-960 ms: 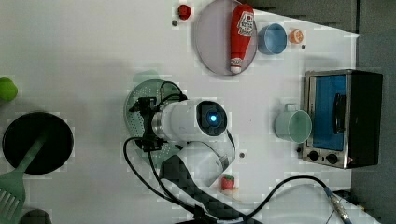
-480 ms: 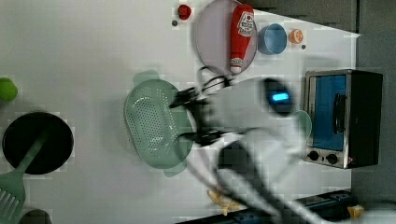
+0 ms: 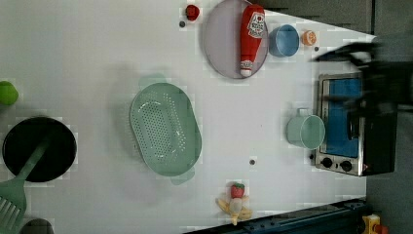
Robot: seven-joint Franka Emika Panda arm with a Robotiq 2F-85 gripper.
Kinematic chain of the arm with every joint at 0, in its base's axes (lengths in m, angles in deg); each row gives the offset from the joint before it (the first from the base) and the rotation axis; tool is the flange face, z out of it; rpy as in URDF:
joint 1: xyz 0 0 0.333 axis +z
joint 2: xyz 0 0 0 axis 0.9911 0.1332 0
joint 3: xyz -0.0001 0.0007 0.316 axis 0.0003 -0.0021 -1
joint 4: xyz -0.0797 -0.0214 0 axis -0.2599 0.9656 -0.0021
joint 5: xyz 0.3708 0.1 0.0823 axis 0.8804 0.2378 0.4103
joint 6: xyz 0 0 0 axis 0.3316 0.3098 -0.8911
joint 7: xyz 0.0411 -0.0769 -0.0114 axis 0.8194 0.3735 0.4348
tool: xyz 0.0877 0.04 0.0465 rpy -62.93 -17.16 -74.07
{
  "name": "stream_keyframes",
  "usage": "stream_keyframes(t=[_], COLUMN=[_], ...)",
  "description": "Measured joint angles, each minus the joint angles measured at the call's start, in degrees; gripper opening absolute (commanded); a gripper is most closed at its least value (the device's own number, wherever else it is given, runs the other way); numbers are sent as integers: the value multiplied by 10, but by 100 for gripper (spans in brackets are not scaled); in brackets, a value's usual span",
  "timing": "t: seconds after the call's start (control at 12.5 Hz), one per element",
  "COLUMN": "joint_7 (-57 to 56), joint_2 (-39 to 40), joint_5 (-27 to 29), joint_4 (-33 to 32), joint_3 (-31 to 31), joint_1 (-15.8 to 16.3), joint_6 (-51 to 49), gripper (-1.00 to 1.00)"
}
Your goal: Drag strainer right to left.
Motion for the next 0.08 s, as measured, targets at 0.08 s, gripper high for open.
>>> stream_keyframes(t=[0.08], joint_7=[-29], joint_2=[-28], joint_5=[-40], joint_4=[8], joint_3=[33], joint_1=[-12], joint_6=[-33], gripper=[100])
